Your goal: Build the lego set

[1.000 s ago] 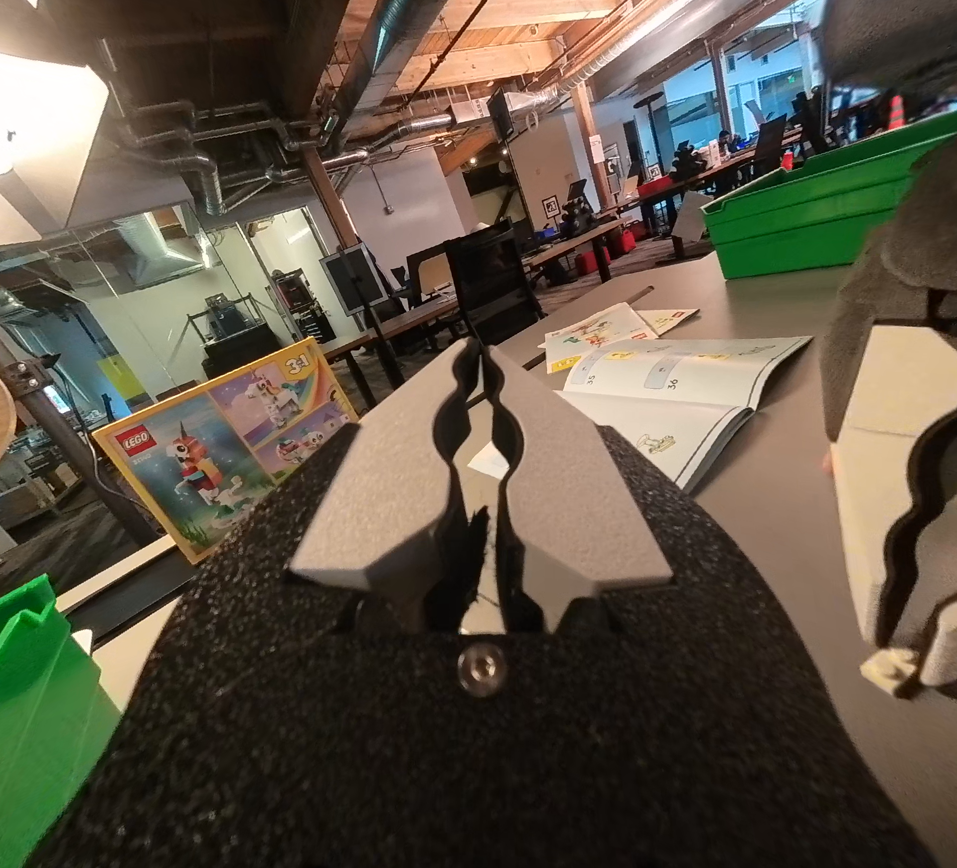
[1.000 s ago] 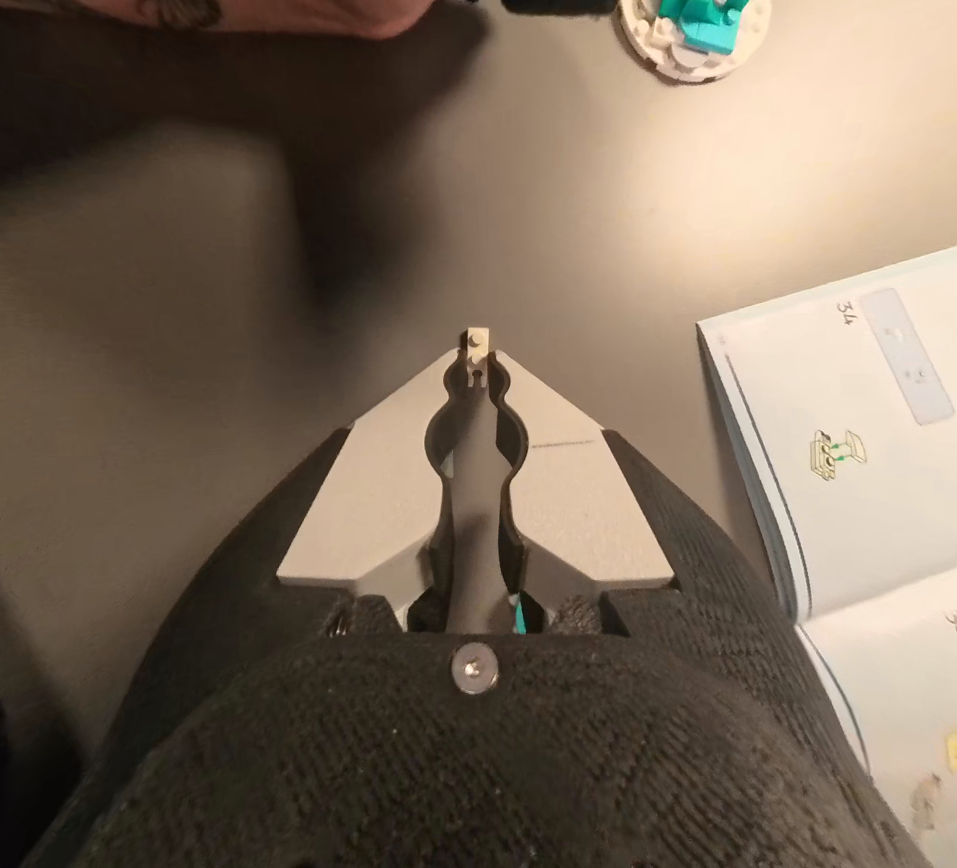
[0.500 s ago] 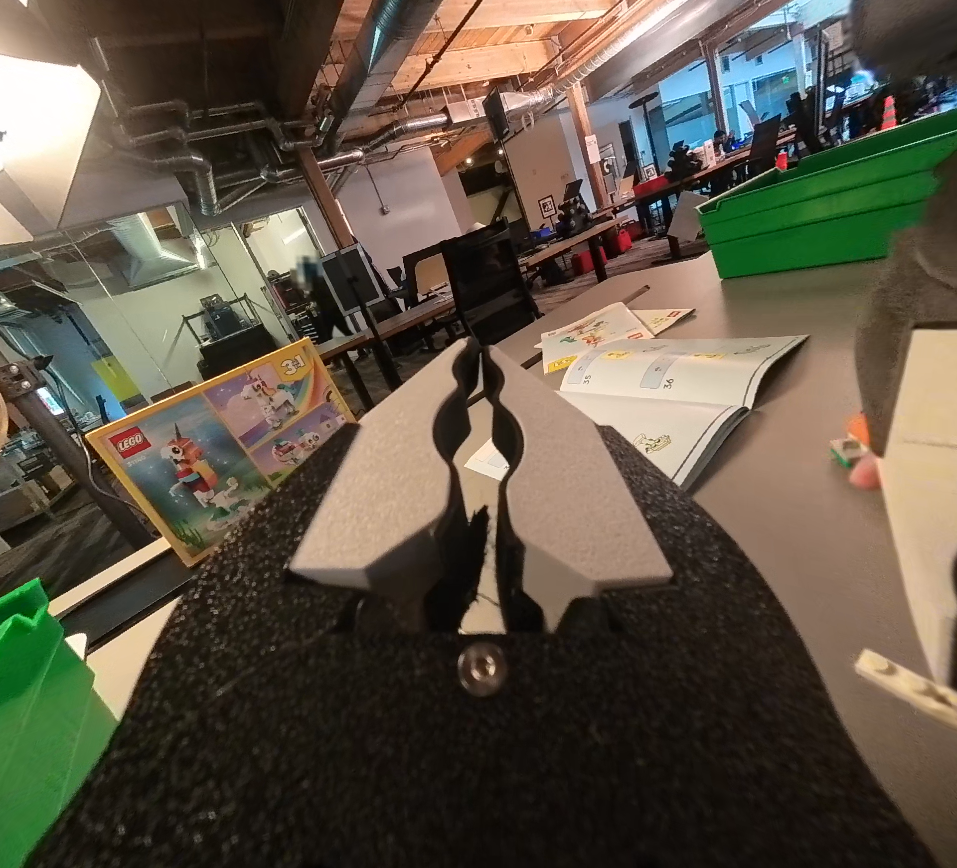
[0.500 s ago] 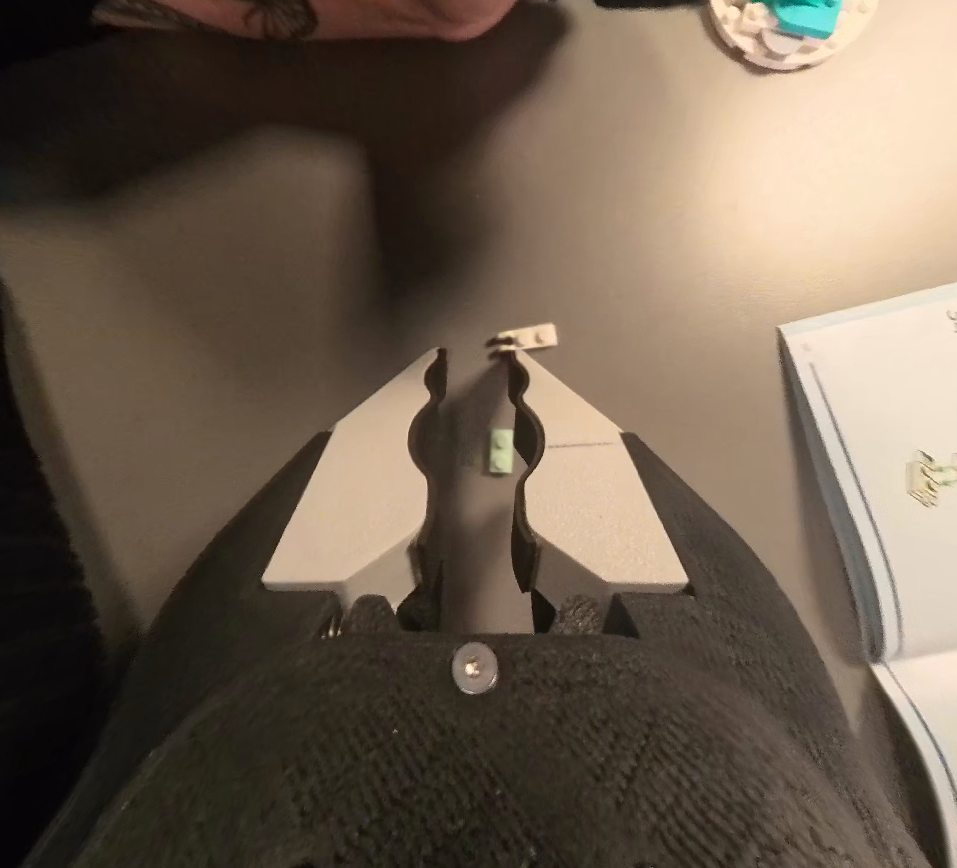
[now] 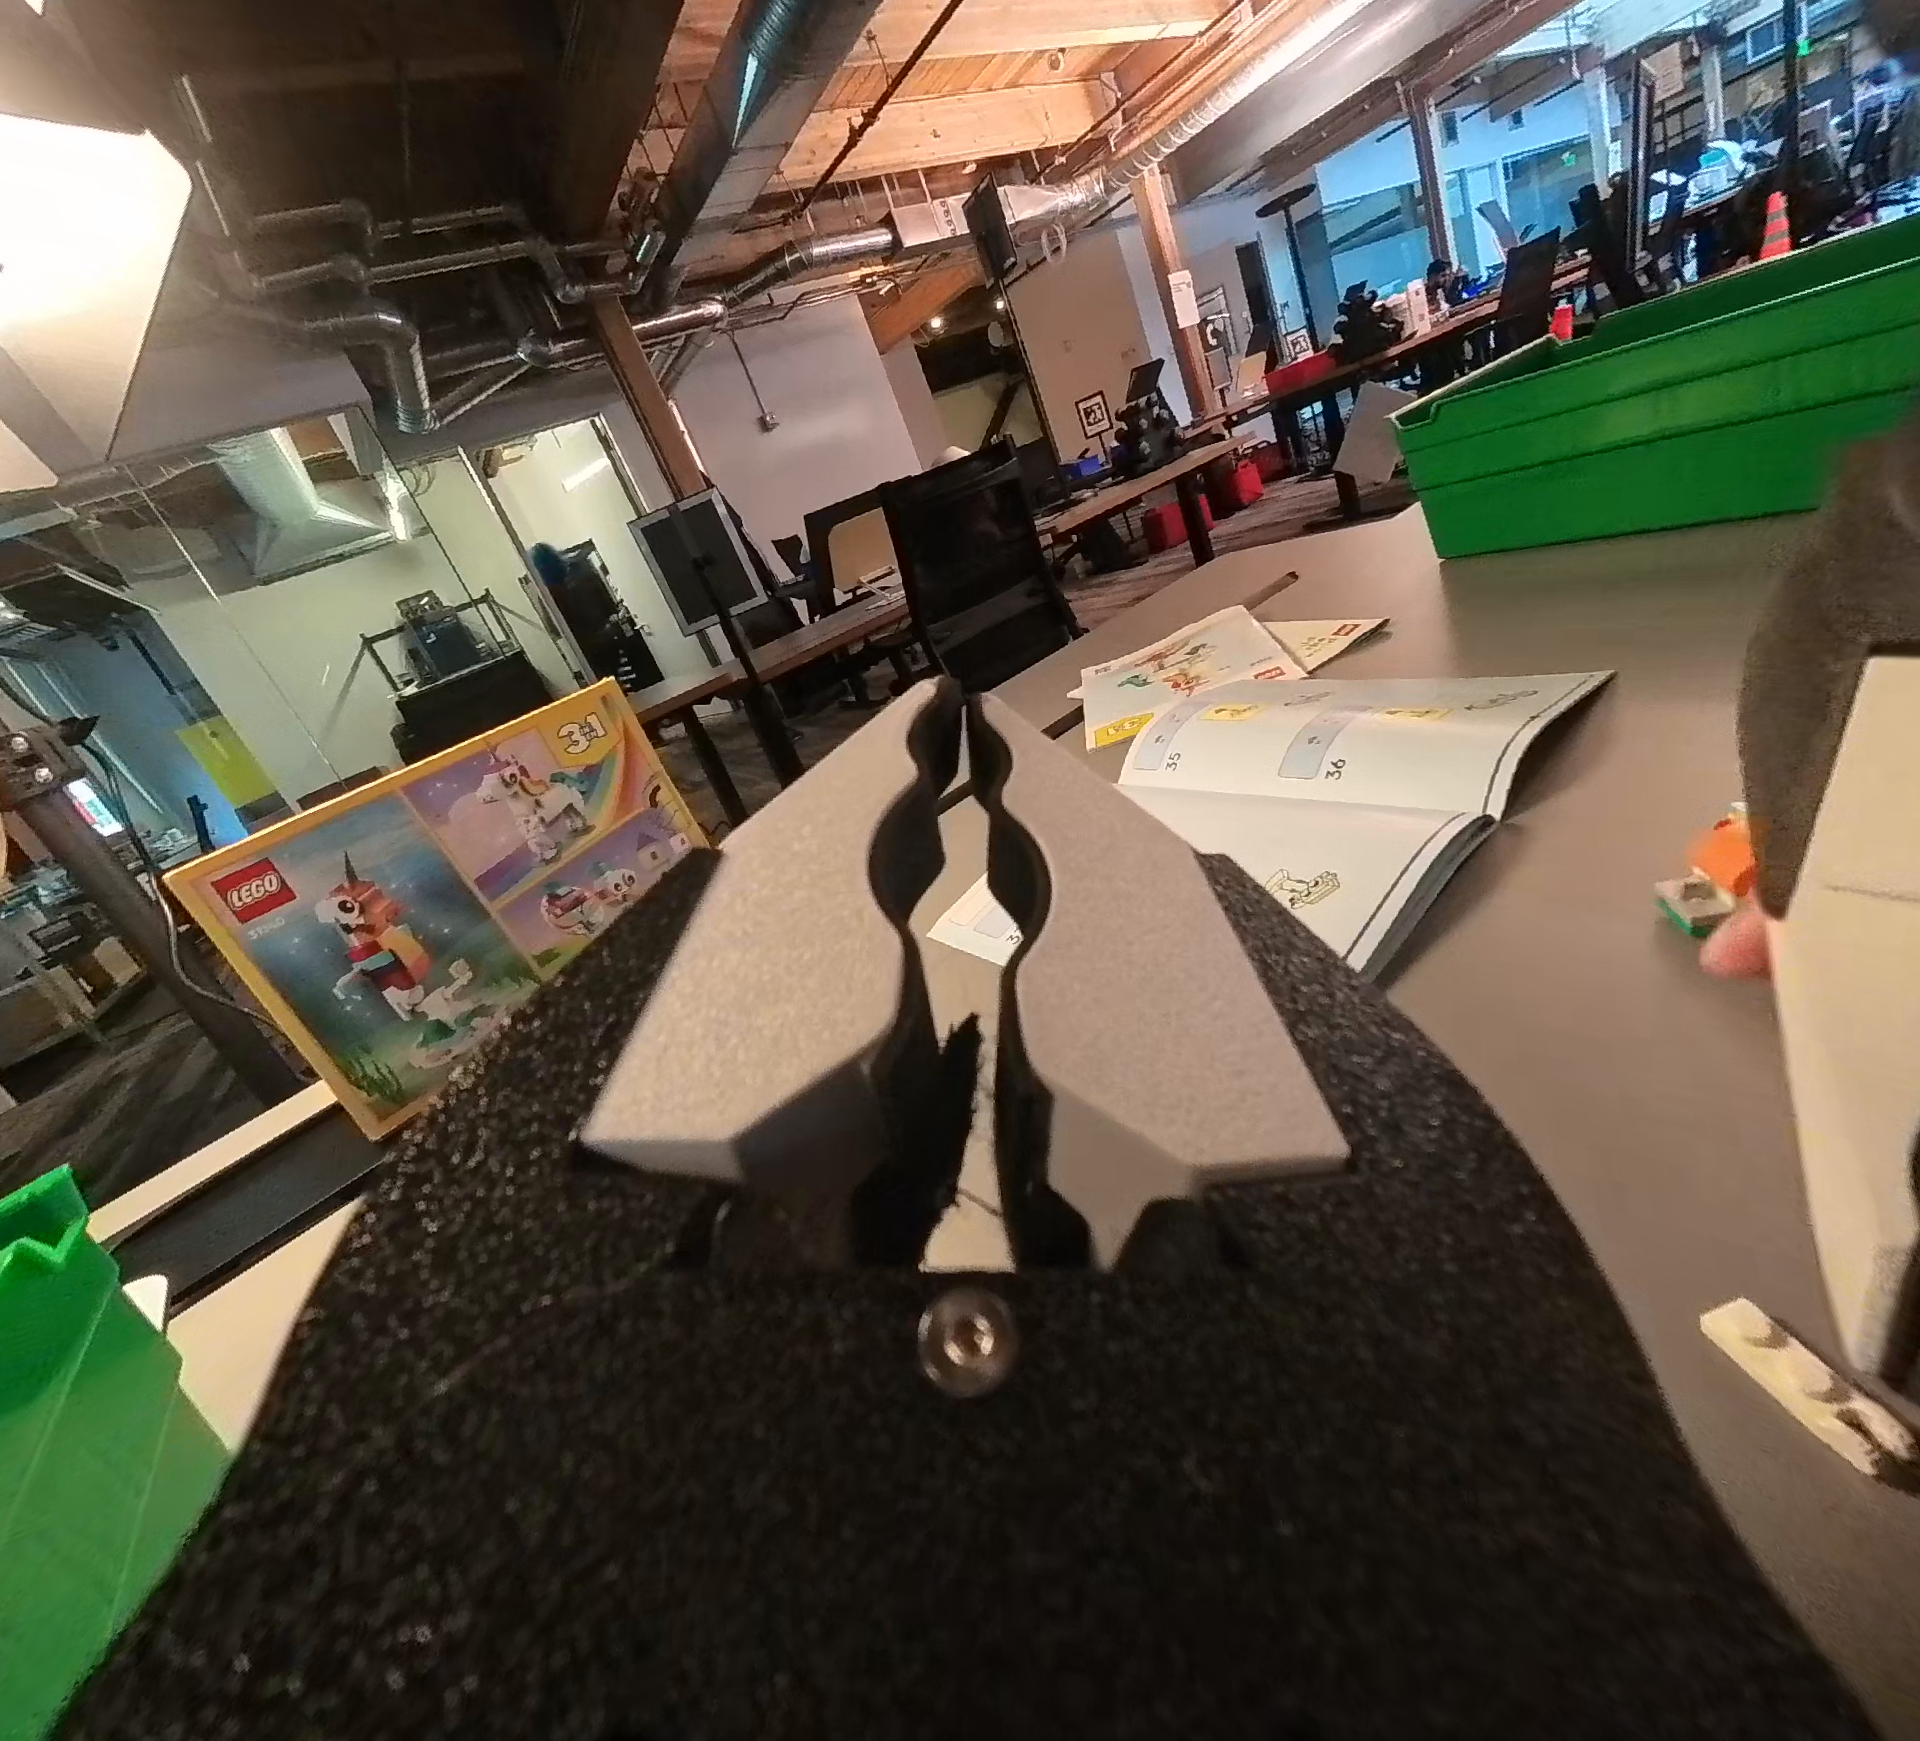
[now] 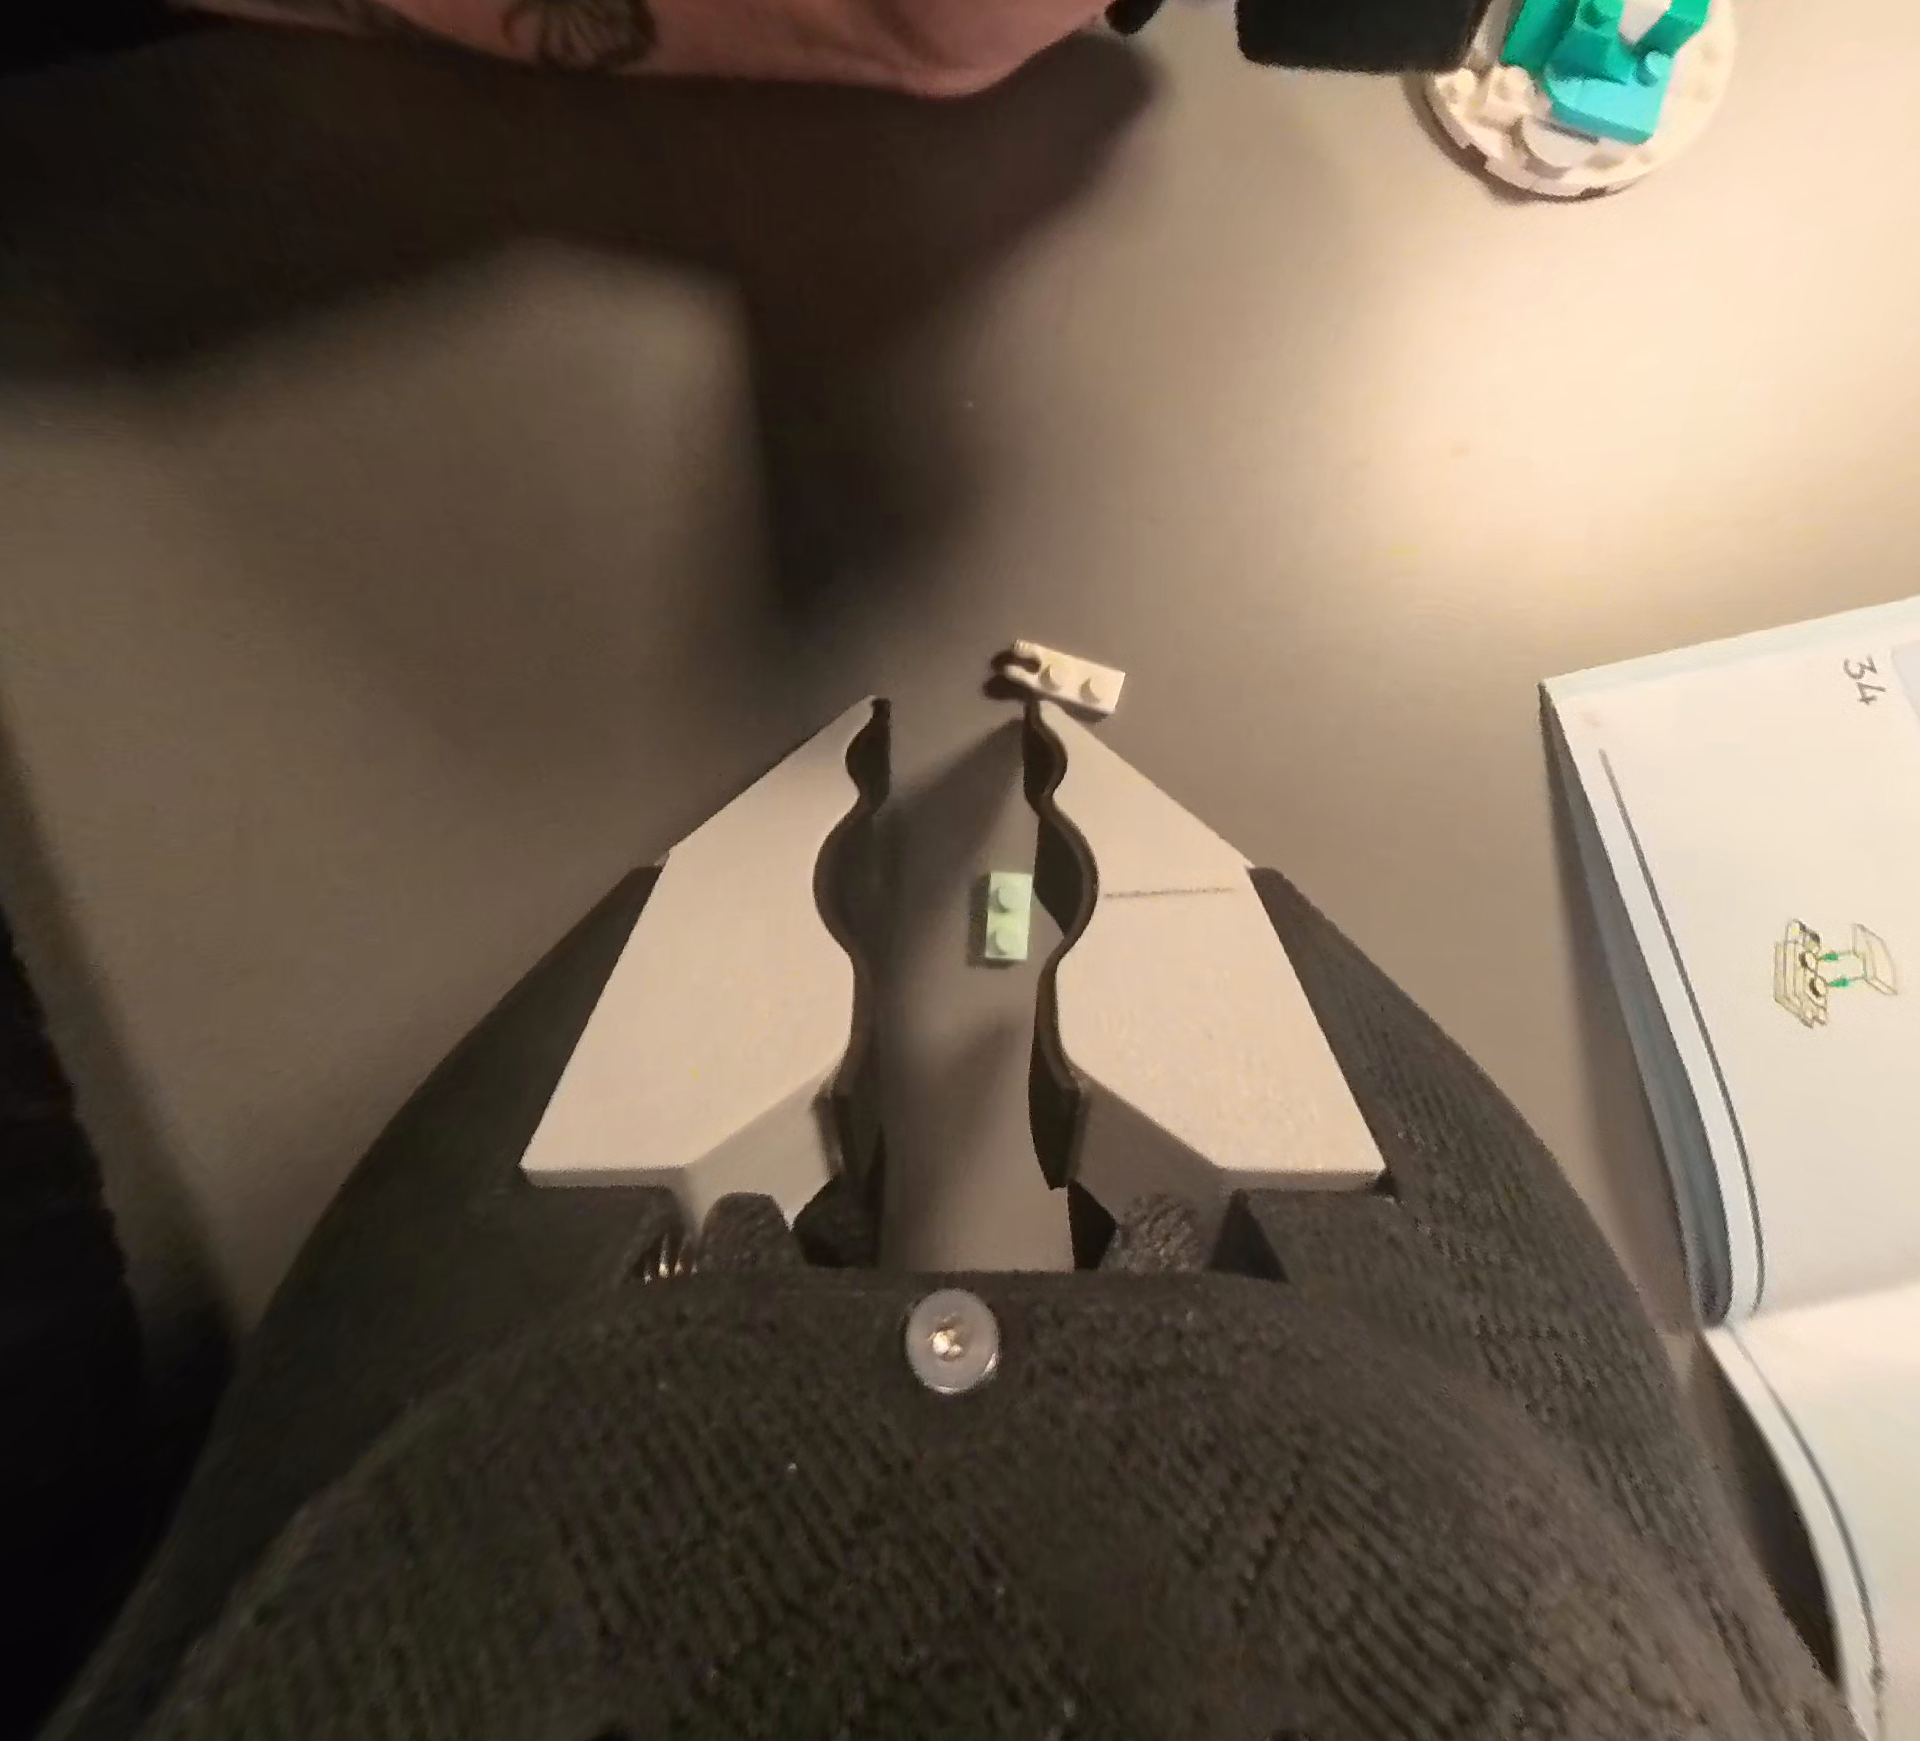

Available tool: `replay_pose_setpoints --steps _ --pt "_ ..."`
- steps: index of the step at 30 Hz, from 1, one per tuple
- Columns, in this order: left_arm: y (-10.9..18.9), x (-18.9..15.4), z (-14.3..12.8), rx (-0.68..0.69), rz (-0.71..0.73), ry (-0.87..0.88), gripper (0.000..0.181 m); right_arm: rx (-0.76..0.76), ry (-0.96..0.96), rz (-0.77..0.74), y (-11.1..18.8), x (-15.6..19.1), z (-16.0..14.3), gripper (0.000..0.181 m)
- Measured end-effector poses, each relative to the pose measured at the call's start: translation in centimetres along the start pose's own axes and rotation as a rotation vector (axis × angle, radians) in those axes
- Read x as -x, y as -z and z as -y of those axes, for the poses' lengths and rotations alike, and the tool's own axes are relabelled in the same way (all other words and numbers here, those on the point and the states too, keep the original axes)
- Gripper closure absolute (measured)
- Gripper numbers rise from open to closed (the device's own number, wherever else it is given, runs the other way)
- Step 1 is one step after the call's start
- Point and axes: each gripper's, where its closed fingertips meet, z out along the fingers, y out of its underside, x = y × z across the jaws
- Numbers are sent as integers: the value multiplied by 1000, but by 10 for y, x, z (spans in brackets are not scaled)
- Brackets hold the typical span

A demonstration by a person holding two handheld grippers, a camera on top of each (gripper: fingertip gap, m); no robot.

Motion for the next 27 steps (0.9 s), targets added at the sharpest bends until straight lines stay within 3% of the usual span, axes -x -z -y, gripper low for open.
replay_pose_setpoints --steps 1,5,10,21,24,27 --pt "0 0 0 0 0 2 181 -5 3 -1 -1 0 2 156" --pt "0 -1 0 0 -3 1 181 -50 14 -4 -8 -1 12 151" --pt "0 0 0 -2 -1 3 181 -152 47 -132 2 -23 26 157" --pt "8 -6 20 -90 -27 -11 181 -55 73 -79 -9 -29 11 174" --pt "11 -17 23 -103 -121 23 181 -55 104 -115 -3 -34 9 175" --pt "16 -45 26 -130 -354 126 179 -110 168 -203 24 -46 14 175"
